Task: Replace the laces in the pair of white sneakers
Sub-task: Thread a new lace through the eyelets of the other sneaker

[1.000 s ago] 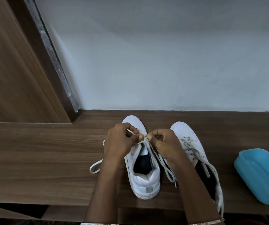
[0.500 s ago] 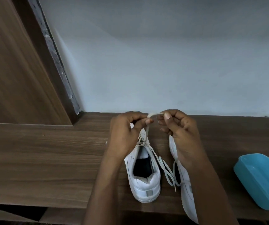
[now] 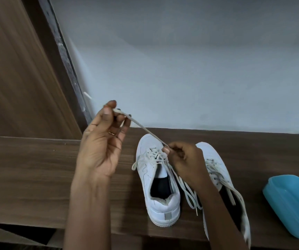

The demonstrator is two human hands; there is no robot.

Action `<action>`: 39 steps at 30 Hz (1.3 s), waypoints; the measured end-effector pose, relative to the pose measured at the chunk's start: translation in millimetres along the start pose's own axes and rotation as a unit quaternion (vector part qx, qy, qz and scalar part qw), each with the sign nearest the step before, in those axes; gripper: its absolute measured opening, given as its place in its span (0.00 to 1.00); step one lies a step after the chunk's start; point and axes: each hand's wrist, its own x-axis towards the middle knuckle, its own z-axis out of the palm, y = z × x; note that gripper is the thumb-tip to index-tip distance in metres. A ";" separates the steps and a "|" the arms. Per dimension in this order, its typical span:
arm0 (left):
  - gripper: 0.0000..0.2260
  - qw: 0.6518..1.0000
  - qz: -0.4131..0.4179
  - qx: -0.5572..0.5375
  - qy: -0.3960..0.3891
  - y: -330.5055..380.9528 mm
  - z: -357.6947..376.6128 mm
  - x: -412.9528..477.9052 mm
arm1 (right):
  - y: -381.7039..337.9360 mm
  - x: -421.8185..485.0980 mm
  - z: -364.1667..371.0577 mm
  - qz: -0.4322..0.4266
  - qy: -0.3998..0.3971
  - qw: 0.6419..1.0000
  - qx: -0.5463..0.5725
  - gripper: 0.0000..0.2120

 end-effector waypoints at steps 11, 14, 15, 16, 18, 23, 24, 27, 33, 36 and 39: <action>0.07 0.947 0.043 -0.319 0.014 44.9 -58.1 12.6 | 8.8 0.4 0.1 0.020 0.177 0.959 -0.222 0.08; 0.06 0.928 0.033 -0.371 0.016 41.2 -72.9 14.9 | 10.2 -2.0 1.4 0.094 0.175 0.950 -0.240 0.10; 0.06 0.923 0.032 -0.382 0.019 40.5 -77.2 15.6 | 11.9 -2.5 1.2 0.121 0.174 0.945 -0.248 0.10; 0.06 0.920 0.032 -0.391 0.024 40.4 -81.0 16.8 | 12.8 -2.6 1.4 0.145 0.169 0.943 -0.246 0.11; 0.06 0.912 0.033 -0.406 0.042 39.2 -88.2 18.9 | 16.5 0.4 1.3 0.189 0.159 0.959 -0.137 0.13; 0.05 0.960 -0.013 -0.243 0.142 25.7 -96.6 24.2 | 6.6 8.0 -2.9 0.165 0.158 0.951 0.207 0.16; 0.05 0.975 -0.029 -0.138 0.172 19.5 -95.8 27.8 | 2.5 8.6 -4.1 0.146 0.151 0.948 0.239 0.16; 0.09 0.975 -0.064 0.108 0.181 -5.6 -85.1 33.9 | -7.3 7.7 -2.0 0.119 0.117 0.944 0.286 0.15; 0.07 0.894 -0.181 0.403 0.077 -61.2 -60.3 23.8 | -15.8 5.7 -2.0 0.106 0.140 0.926 0.334 0.14; 0.05 0.841 -0.195 0.503 -0.028 -76.3 -51.3 17.2 | -18.3 6.2 -5.4 0.099 0.146 0.921 0.348 0.13; 0.04 0.845 -0.166 0.505 -0.061 -83.7 -44.1 14.3 | -19.9 5.4 -5.0 0.081 0.141 0.925 0.343 0.14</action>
